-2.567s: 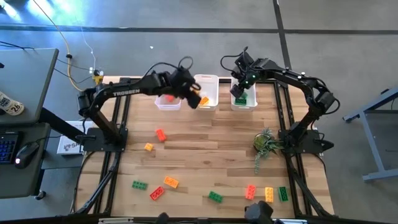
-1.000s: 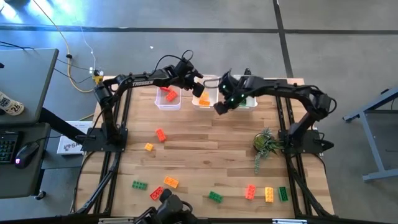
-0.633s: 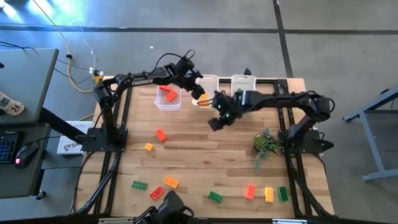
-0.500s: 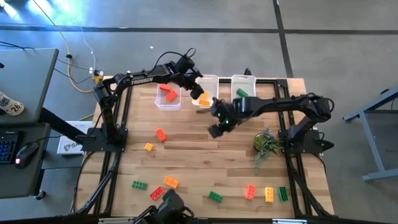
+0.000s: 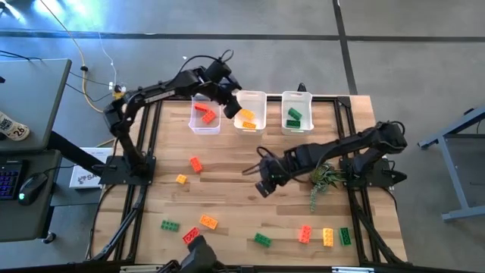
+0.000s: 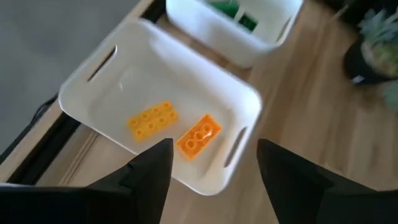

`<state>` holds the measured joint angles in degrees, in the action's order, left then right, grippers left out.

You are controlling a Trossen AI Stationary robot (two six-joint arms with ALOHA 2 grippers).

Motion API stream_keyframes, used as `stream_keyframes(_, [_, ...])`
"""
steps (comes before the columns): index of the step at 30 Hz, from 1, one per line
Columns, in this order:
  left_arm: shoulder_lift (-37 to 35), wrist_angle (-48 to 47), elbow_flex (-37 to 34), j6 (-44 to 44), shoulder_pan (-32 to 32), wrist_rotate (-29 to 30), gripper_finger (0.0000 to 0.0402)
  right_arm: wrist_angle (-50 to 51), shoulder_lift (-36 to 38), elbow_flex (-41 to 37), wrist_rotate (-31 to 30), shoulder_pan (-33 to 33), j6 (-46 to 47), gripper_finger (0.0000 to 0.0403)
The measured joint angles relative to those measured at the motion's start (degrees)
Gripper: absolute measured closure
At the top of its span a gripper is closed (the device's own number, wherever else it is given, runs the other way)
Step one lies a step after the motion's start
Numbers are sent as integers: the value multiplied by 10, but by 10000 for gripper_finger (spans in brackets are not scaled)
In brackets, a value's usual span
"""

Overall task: Sort & place blocks by color
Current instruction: Put the green game piece into the right white bin

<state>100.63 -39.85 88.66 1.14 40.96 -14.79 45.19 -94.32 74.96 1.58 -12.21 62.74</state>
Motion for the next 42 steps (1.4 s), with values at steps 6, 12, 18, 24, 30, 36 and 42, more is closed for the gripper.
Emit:
stream_keyframes(6, [-70, -24, 0, 32, -21, 0, 181, 0, 0, 0, -13, -41, 5, 199])
stream_keyframes(12, [-136, -104, 0, 47, -62, 47, 181, -4, 0, 0, -13, -69, 3, 198])
stream_keyframes(18, [-192, -216, 0, 80, -119, 158, 181, -40, 0, 0, -34, -98, -1, 189])
stream_keyframes(24, [-234, -310, 0, 142, -176, 213, 181, -107, 0, 0, -52, -122, -36, 179])
stream_keyframes(30, [-265, -361, -1, 213, -235, 233, 181, -180, 0, 0, -67, -133, -69, 179])
stream_keyframes(36, [-282, -375, -1, 262, -284, 248, 181, -246, 0, 0, -77, -141, -92, 179])
stream_keyframes(42, [-284, -375, -1, 292, -311, 249, 181, -264, 0, 0, -90, -164, -93, 179])
